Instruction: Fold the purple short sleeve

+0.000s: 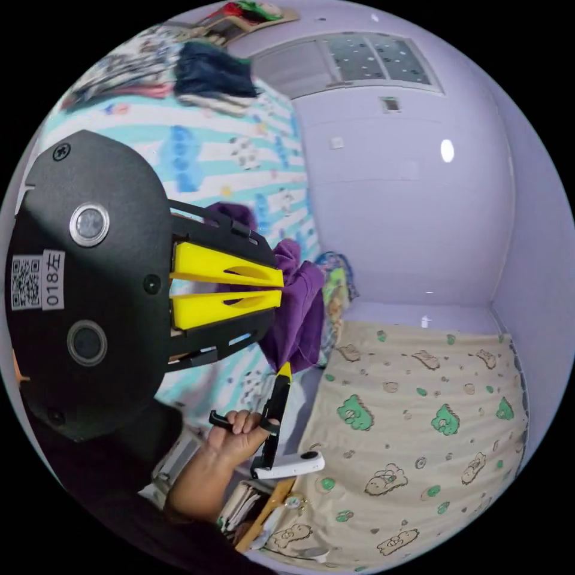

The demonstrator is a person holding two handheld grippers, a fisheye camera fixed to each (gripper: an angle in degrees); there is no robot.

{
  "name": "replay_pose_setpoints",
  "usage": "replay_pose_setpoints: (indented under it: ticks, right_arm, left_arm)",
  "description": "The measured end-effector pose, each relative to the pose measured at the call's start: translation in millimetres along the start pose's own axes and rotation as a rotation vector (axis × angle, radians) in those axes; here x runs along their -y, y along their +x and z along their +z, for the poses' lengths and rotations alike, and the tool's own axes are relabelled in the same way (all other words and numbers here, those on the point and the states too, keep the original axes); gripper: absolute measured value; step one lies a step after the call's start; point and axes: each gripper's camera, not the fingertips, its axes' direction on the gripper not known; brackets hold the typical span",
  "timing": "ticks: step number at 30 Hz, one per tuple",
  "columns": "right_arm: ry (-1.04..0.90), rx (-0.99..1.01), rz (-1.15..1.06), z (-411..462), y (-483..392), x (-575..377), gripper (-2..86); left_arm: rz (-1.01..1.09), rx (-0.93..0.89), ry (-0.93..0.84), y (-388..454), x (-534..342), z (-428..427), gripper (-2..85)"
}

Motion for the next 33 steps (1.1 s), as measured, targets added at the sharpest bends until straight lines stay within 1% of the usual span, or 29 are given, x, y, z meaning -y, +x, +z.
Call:
replay_pose_setpoints:
  ticks: [1, 2, 3, 4, 6, 12, 15, 17, 20, 21, 22, 23, 24, 25, 26, 28, 29, 30, 31, 32, 33]
  right_arm:
    - [-0.123, 0.022, 0.043, 24.5, -0.6, -39.5, 0.9]
    - [-0.258, 0.044, 0.092, 47.2, 1.0, -72.6, 1.0]
    - [-0.300, 0.047, 0.113, 54.5, 1.9, -86.6, 1.2]
    - [-0.366, 0.067, 0.143, 63.3, 3.3, -107.0, 1.5]
    - [-0.380, 0.091, 0.171, 60.9, 5.3, -116.7, 2.3]
    - [-0.334, 0.090, 0.009, 36.5, -7.8, -67.5, 10.0]
    - [-0.342, 0.096, -0.168, 54.2, -41.9, -41.4, 12.0]
    - [-0.383, 0.102, -0.318, 85.7, -78.2, -29.5, 12.6]
    - [-0.473, 0.069, -0.479, 135.2, -112.6, -25.0, 12.9]
    - [-0.496, 0.064, -0.502, 145.0, -116.4, -24.2, 13.0]
    - [-0.543, 0.029, -0.553, 163.9, -122.0, -23.6, 13.2]
    - [-0.601, -0.029, -0.616, 183.4, -123.8, -25.7, 13.2]
    - [-0.631, -0.052, -0.633, 192.2, -122.5, -26.8, 13.3]
    - [-0.694, -0.070, -0.651, 207.7, -116.6, -29.5, 13.4]
    - [-0.757, -0.061, -0.644, 220.2, -108.1, -32.0, 13.5]
    - [-0.817, -0.050, -0.632, 230.6, -96.9, -36.3, 13.3]
    - [-0.814, -0.033, -0.627, 229.9, -92.5, -37.4, 12.9]
    - [-0.811, -0.030, -0.623, 228.2, -90.8, -37.3, 11.9]
    - [-0.792, -0.051, -0.612, 221.5, -87.3, -35.8, 10.0]
    - [-0.757, -0.082, -0.604, 211.4, -82.5, -33.5, 6.9]
    - [-0.749, -0.080, -0.585, 206.1, -78.9, -31.7, 5.3]
  left_arm:
    - [-0.118, -0.020, -0.083, -14.0, -58.7, 13.6, -0.8]
    - [-0.182, -0.032, -0.129, -21.5, -86.2, 21.1, -0.8]
    - [-0.296, -0.033, -0.200, -33.3, -136.5, 32.7, -0.6]
    - [-0.366, -0.038, -0.263, -39.7, -176.6, 41.5, -0.5]
    - [-0.440, -0.078, -0.258, -45.0, -214.9, 41.2, 0.3]
    - [-0.510, -0.095, -0.122, -53.6, -253.4, 33.3, 11.0]
    - [-0.484, -0.101, -0.124, -48.7, -259.8, 62.6, 13.4]
    - [-0.447, -0.121, -0.143, -40.2, -260.0, 89.7, 13.6]
    - [-0.324, -0.121, -0.195, -17.5, -250.7, 141.2, 13.9]
    - [-0.255, -0.119, -0.237, -7.6, -246.5, 165.3, 13.9]
    - [-0.172, -0.097, -0.302, 1.9, -244.8, 190.9, 14.0]
    - [-0.138, -0.066, -0.331, 5.3, -245.7, 203.3, 13.9]
    - [-0.093, -0.039, -0.396, 7.7, -250.9, 228.9, 13.7]
    - [-0.077, -0.059, -0.462, 5.8, -259.5, 253.7, 13.9]
    - [-0.074, -0.073, -0.489, 4.5, -264.8, 264.9, 14.0]
    - [-0.052, -0.063, -0.591, 4.7, -291.0, 303.1, 13.9]
    - [-0.049, -0.048, -0.599, 5.6, -297.4, 308.8, 13.5]
    - [-0.046, -0.005, -0.598, 7.6, -308.2, 315.4, 11.2]
    - [-0.051, 0.034, -0.592, 8.6, -318.1, 318.5, 7.7]
    - [-0.057, 0.043, -0.579, 8.8, -323.2, 318.3, 5.8]
    - [-0.068, 0.051, -0.545, 9.5, -334.4, 315.5, 2.0]
